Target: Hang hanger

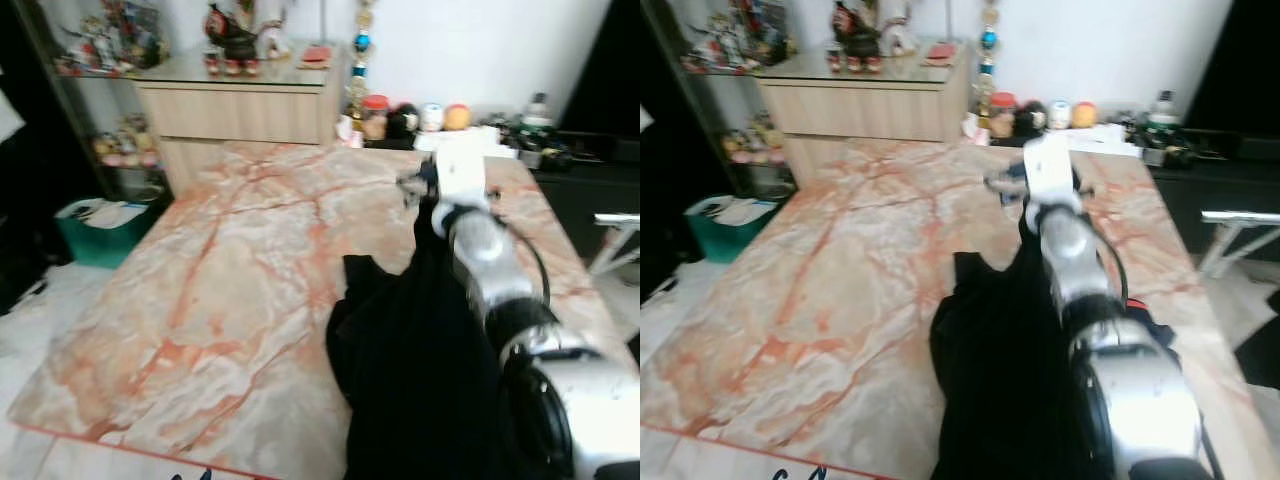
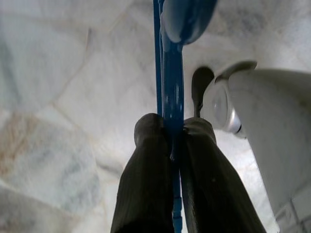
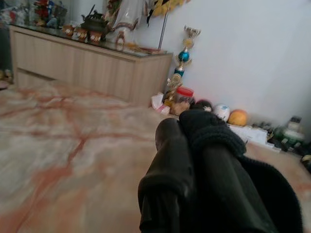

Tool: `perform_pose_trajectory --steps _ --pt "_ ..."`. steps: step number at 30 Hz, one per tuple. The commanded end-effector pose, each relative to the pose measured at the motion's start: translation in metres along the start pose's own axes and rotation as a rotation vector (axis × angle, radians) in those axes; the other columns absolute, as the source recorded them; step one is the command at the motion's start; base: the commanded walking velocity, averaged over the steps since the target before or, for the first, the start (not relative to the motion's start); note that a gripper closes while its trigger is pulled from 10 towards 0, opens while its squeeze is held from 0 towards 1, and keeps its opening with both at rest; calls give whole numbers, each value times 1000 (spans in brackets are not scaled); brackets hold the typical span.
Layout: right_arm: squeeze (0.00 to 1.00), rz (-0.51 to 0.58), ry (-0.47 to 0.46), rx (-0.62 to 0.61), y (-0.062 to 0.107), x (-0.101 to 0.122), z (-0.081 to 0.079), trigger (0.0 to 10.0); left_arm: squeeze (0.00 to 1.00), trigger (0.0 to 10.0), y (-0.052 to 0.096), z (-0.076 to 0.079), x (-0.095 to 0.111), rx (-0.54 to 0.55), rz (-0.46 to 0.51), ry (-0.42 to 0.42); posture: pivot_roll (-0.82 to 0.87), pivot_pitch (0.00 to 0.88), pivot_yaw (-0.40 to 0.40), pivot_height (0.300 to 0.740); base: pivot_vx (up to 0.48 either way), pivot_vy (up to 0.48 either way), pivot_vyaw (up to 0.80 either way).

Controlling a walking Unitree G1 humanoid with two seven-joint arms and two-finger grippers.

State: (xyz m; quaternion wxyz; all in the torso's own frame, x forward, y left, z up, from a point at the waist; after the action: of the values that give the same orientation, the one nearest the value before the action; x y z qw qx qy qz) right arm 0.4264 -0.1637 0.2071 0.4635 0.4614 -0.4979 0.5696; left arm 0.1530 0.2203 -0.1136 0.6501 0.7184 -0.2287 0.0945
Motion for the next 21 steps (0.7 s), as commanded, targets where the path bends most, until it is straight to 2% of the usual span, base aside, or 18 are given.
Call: perform_pose_trajectory --steps 1,2,3,5,6,7,8,11,12,15,17,21 --pt "0 64 -26 19 18 -1 0 10000 0 10000 1 -1 -11 -1 -41 -25 1 0 71 740 0 0 0" --pt "0 66 -35 15 25 -5 1 10000 0 10000 2 -1 -12 0 -46 -32 -2 0 71 740 0 0 0" --pt "0 66 -35 15 25 -5 1 10000 0 10000 2 -1 -12 0 -46 -32 -2 0 71 740 0 0 0" --pt "0 64 -80 -61 48 -13 8 10000 0 10000 2 -2 -12 3 -46 -35 -20 0 80 740 0 0 0" --pt "0 66 -84 -70 50 -13 8 10000 0 10000 2 -2 -12 3 -46 -37 -20 0 80 740 0 0 0" --pt "918 67 -102 -98 55 -14 11 10000 0 10000 2 -1 -12 2 -45 -38 -21 0 81 740 0 0 0" --pt "1000 66 -120 -119 60 -15 13 10000 0 10000 2 -1 -12 1 -44 -39 -21 0 81 740 0 0 0" --pt "1000 84 -119 -154 73 -14 14 10000 0 10000 2 -1 -12 0 -40 -48 -19 0 73 740 0 0 0" --pt "1000 84 -119 -154 73 -14 14 10000 0 10000 2 -1 -12 0 -40 -48 -19 0 73 740 0 0 0" --pt "1000 75 -134 -199 100 -16 14 10000 0 10000 2 -2 -11 9 -33 -39 -11 0 68 740 0 0 0" --pt "1000 63 -113 -214 111 -18 13 10000 0 10000 2 -2 -11 9 -31 -41 -7 0 68 740 0 0 0" --pt "1000 1 -141 -216 125 -28 6 10000 0 10000 2 -2 -12 5 -40 -55 -10 0 70 740 0 0 0"
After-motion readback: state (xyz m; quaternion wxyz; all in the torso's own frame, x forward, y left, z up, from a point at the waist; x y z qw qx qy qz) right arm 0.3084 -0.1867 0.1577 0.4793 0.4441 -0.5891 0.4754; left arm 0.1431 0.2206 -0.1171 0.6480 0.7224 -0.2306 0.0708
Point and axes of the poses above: a point about 5 cm out from each wrist's last joint towards the gripper, its own y axis pointing back from the gripper into the wrist, its own x axis along the axis of the wrist's last joint, z = x × y, the point moved 2 cm from there along -y, pointing out of the wrist towards the gripper, and after that the axes turned 13 degrees about -y, right-handed, at the moved point
